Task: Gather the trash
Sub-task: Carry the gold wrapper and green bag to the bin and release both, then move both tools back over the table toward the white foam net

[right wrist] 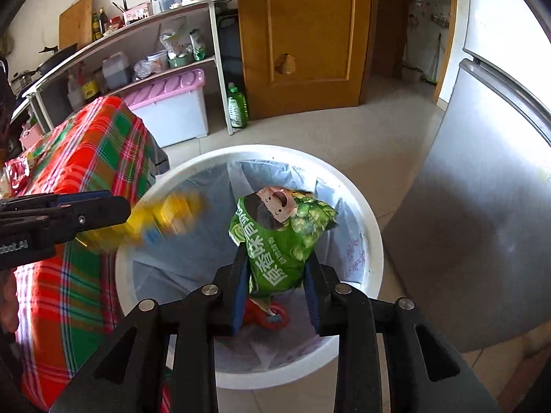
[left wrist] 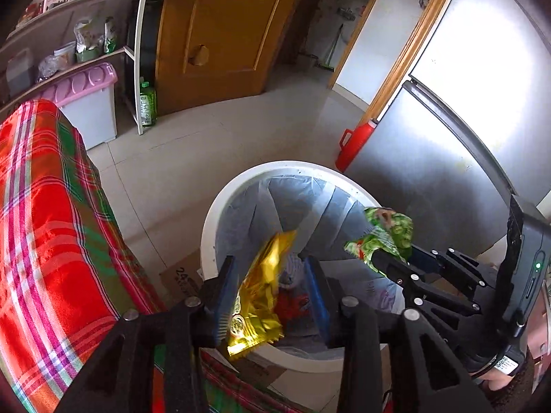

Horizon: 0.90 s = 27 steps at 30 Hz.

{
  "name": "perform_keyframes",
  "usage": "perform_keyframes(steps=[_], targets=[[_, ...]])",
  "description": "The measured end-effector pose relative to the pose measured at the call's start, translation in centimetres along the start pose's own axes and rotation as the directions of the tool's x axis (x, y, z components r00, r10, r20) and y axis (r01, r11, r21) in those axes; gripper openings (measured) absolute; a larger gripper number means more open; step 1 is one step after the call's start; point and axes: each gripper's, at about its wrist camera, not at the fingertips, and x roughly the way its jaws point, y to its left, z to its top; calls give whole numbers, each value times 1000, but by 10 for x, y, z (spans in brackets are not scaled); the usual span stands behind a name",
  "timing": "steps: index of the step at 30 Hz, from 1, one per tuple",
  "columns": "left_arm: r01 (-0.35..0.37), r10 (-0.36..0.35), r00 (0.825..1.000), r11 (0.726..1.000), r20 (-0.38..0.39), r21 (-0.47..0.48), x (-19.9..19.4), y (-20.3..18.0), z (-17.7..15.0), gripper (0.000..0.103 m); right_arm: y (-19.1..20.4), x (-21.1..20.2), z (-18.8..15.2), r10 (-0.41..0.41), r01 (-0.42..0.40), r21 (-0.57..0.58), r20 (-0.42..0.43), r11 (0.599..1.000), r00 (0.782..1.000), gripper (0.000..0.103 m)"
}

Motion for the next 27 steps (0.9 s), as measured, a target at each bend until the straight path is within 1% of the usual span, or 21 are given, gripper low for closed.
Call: perform_keyframes(steps=[1,4,6,13,18,23,27], targets=[[3,-3,1000,1000,0,-5,1,0,-1,44,1,1,0,-5,5,1,-4,1000,1000,39],[1,-1,1000,1000,1,-2,1,1,-1,44,0,2,0,-5,5,11,-7,1000,1000,48],[6,-6,1000,1000,3,-11,-1,2,-1,44,0,2,0,-5,5,13,-6,1000,1000,52],[9,-9,1000,1000,19,-12,-11,4,-3,44,4,-5,-1,-8,7,14,5,1000,1000,52],[-2,4,998,1000,65,-27,-33,13,-5,44,15,-15,5,2,-2,12,38,1000,999,52],[-38,43,993,998,107,-50,-59,29,-11,44,29,-26,9,23,-24,13,76,1000,997,52],[-68,79,986,995,150,-79,-83,44,-15,44,48,-36,15,62,-62,-11,105,998,992,52]])
